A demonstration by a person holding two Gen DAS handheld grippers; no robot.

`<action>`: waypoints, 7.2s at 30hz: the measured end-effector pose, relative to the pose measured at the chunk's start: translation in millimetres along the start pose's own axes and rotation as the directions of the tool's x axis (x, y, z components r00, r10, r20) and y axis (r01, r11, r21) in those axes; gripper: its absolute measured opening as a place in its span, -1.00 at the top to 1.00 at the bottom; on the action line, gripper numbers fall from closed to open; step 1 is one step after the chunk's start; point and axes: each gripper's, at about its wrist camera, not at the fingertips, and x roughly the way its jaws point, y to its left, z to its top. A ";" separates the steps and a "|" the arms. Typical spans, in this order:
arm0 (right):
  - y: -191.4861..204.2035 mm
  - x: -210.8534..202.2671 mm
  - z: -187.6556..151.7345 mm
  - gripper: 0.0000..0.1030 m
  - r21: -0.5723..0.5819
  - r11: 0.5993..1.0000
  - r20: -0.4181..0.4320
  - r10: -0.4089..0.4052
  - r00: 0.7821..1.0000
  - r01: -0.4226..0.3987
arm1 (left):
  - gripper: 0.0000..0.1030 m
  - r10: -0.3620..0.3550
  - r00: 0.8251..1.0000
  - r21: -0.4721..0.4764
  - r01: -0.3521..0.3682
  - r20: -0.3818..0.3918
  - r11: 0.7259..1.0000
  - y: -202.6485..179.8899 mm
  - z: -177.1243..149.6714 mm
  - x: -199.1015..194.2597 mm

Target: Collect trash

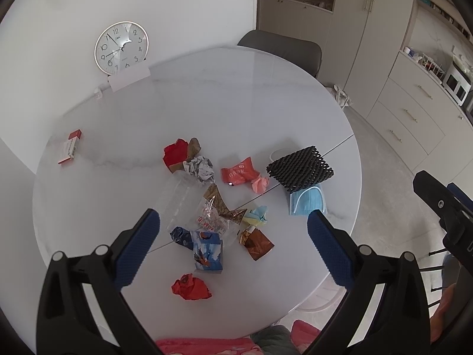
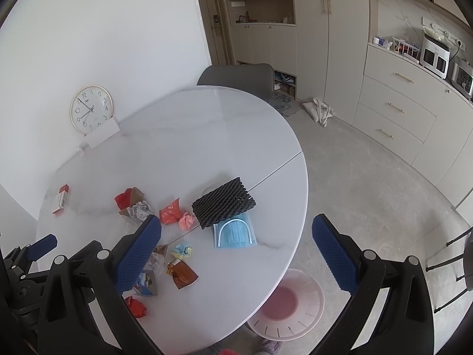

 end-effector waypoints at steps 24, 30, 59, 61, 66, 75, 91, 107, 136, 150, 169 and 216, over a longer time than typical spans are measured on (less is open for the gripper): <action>2.6 0.4 -2.5 -0.96 0.000 1.000 -0.005 0.006 1.000 -0.006 | -0.86 -0.004 1.000 0.003 0.004 -0.009 1.000 2.4 2.1 0.3; 2.9 1.0 -2.2 -0.96 0.000 1.000 -0.010 0.007 1.000 -0.007 | -0.86 -0.002 1.000 0.002 0.002 -0.010 1.000 3.2 3.8 1.7; -1.9 22.4 3.1 -0.96 -0.008 1.000 -0.036 0.015 0.999 -0.015 | -0.86 0.004 0.999 0.015 -0.003 -0.034 1.000 5.2 6.7 17.1; -6.1 33.4 1.5 -0.96 -0.017 1.000 -0.041 0.020 0.999 -0.020 | -0.86 0.009 0.999 0.021 -0.008 -0.040 1.000 6.2 5.5 23.0; -22.8 93.7 -1.2 -0.96 -0.073 0.997 -0.115 0.017 0.993 -0.025 | -0.86 0.024 0.999 0.060 -0.022 -0.033 0.998 8.0 -1.0 40.1; -51.5 232.6 -12.0 -0.52 0.052 0.992 -0.313 0.127 0.941 -0.117 | -0.86 -0.027 0.999 0.172 0.033 -0.041 0.985 -6.7 -10.4 79.8; -71.2 282.0 -10.1 0.01 0.298 0.939 -0.365 0.276 0.889 -0.170 | -0.86 -0.088 0.989 0.177 0.108 -0.122 0.978 -32.8 -17.4 118.5; -3.1 250.1 -26.0 -0.55 0.203 0.971 -0.352 0.196 0.915 -0.129 | -0.86 -0.142 0.981 0.160 0.163 -0.132 0.974 4.2 -9.4 116.8; -68.1 183.4 -18.7 0.76 0.597 0.768 -0.078 0.343 0.936 -0.231 | -0.86 -0.280 0.959 0.441 0.272 -0.050 0.855 -48.8 4.8 153.0; -190.9 130.7 -58.3 0.74 0.575 0.804 -0.152 0.291 0.944 -0.155 | -0.44 -0.188 0.954 0.782 0.300 -0.235 0.546 -161.3 8.4 270.5; -207.9 151.7 -169.6 0.74 0.329 0.941 -0.455 0.232 0.860 -0.080 | 0.68 -0.307 0.926 0.492 0.376 -0.218 0.785 -135.4 7.5 176.4; -177.9 32.8 -127.0 -0.94 -0.013 0.998 -0.184 -0.066 0.981 0.065 | -0.85 -0.234 0.961 0.364 0.273 -0.148 0.891 -158.3 -123.0 41.6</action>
